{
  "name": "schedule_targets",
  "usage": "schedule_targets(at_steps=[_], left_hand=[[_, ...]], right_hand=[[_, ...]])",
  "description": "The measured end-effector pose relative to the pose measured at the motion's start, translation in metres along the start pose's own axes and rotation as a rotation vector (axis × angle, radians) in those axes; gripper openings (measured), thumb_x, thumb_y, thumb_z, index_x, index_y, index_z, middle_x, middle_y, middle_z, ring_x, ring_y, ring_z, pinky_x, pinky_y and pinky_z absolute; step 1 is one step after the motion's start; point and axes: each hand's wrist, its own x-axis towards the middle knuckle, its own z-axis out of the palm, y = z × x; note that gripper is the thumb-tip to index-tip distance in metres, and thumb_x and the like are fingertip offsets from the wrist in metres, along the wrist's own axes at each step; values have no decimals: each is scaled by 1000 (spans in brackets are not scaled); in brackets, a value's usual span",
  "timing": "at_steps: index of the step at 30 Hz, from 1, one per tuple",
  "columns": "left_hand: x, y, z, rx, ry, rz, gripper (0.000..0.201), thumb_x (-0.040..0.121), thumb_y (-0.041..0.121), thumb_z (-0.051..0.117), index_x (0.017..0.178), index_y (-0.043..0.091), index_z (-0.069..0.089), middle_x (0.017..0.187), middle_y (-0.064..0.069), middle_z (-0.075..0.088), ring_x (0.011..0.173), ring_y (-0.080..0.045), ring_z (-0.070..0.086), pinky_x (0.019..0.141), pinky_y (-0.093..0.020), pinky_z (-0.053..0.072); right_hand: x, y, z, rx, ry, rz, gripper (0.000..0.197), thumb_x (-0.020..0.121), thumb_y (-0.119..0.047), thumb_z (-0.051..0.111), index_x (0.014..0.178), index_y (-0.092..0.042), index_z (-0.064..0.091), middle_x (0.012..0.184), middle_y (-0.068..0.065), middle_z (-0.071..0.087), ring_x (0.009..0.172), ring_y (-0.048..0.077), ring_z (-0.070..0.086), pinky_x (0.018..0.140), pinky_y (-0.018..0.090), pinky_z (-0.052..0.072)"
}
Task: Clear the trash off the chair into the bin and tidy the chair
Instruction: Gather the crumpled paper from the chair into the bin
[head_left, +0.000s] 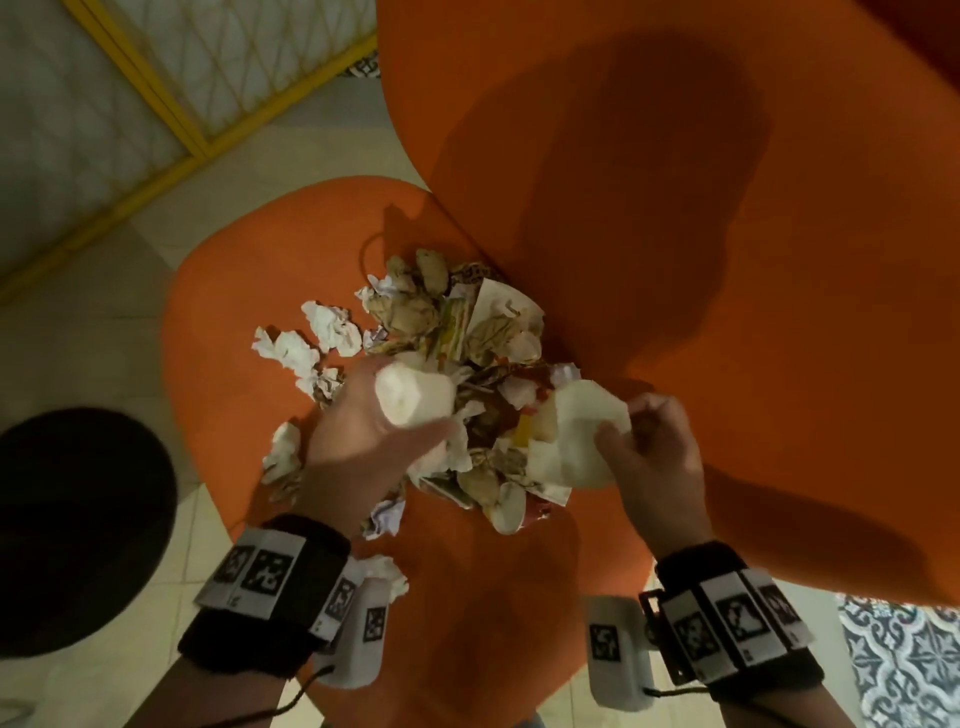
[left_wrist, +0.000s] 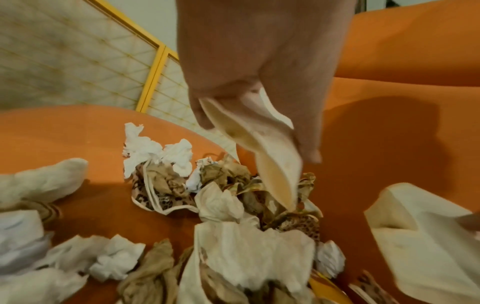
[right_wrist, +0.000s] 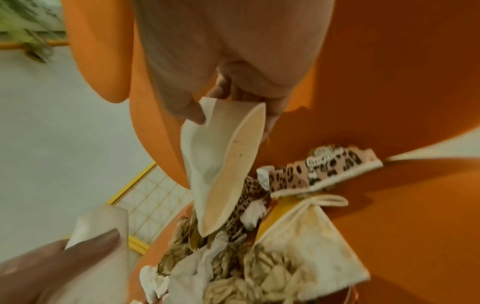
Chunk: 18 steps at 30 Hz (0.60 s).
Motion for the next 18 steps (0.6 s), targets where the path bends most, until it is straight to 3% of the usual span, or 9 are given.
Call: schedule_targets(at_steps=[2,5,7,10,11,13,15,16,18], left_hand=[[-25,6,16,10,-235,80,69,64,48,79,120,40,40,101,19,53,86,-5,59,56,-16,51],[-56,2,56,234,-448,133,70,63,53,77,121,39,41,108,21,51,97,0,52,71,-8,40],[-65,-7,83,404,-467,109,76,67,59,71,129,31,37,117,11,55,103,-6,54,76,-8,35],[-70,5,92,489,-386,95,73,81,67,47,135,21,33,121,8,57,106,-5,55,72,-9,45],[-70,20,85,570,-374,160,66,90,58,39,140,18,25,127,8,49,112,0,45,66,-3,45],[-64,28,86,624,-366,112,57,98,43,31,145,17,11,138,6,32,117,-2,31,65,1,42],[-56,7,115,582,-266,2,69,92,57,36,147,21,15,146,-6,36,125,-18,44,85,-23,50],[-51,4,119,610,-244,-83,74,87,63,40,146,23,17,143,-8,39,121,-25,50,86,-31,49],[-47,7,121,616,-261,-224,76,82,64,46,142,24,23,133,-9,43,111,-29,56,82,-34,48]], right_hand=[[4,-2,-9,-292,-45,14,23,83,-13,62,96,-23,46,91,-2,58,80,20,59,63,37,51],[12,3,-13,-757,-109,38,29,82,-23,59,108,-20,48,89,5,62,79,27,59,64,30,41],[17,6,-9,-901,-131,63,31,85,-27,54,114,-18,48,93,10,66,86,32,62,65,30,38],[26,20,-2,-1028,-185,69,41,91,-35,49,126,-14,43,103,14,67,94,34,64,66,32,42],[30,25,0,-1053,-202,85,46,91,-39,48,129,-13,41,108,15,66,99,35,63,71,35,45],[36,38,2,-1082,-264,135,56,91,-47,47,134,-13,39,119,16,62,108,35,59,83,40,47],[40,49,4,-1077,-333,197,62,89,-55,47,135,-15,38,125,15,58,114,35,55,90,42,45],[41,52,5,-1067,-355,214,63,88,-57,46,135,-16,38,126,14,57,116,35,54,92,42,44],[41,57,7,-1051,-359,216,64,87,-61,43,135,-19,39,125,14,58,115,35,54,93,42,44]])
